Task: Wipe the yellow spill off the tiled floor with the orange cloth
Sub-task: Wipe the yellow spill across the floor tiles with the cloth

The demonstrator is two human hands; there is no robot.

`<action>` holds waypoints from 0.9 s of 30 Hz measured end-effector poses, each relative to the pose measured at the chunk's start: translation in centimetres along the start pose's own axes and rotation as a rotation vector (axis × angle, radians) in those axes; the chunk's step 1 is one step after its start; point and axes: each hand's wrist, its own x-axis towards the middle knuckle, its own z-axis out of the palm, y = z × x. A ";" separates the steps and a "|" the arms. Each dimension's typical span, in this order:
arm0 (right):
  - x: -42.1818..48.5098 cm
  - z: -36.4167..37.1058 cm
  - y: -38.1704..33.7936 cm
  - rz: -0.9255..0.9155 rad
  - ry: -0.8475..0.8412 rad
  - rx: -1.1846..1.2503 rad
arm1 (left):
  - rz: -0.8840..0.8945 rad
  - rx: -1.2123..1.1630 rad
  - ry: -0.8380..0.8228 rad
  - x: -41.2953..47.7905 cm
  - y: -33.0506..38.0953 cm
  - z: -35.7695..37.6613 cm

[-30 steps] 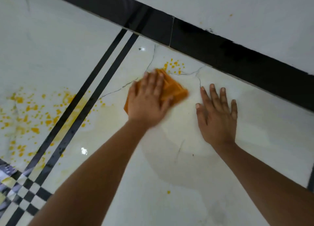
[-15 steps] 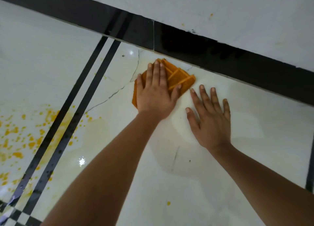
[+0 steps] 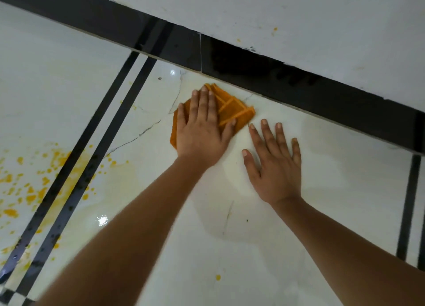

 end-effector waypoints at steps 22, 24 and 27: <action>-4.8 -1.0 -0.7 -0.048 0.047 0.197 | -0.273 0.003 0.059 -14.5 -5.6 0.8; -6.9 -0.7 -0.9 -0.074 0.036 0.224 | -0.373 -0.026 0.082 -17.1 -3.0 1.3; -9.7 -0.2 -0.7 -0.097 0.020 0.223 | 0.077 0.031 -0.062 -24.7 0.4 3.1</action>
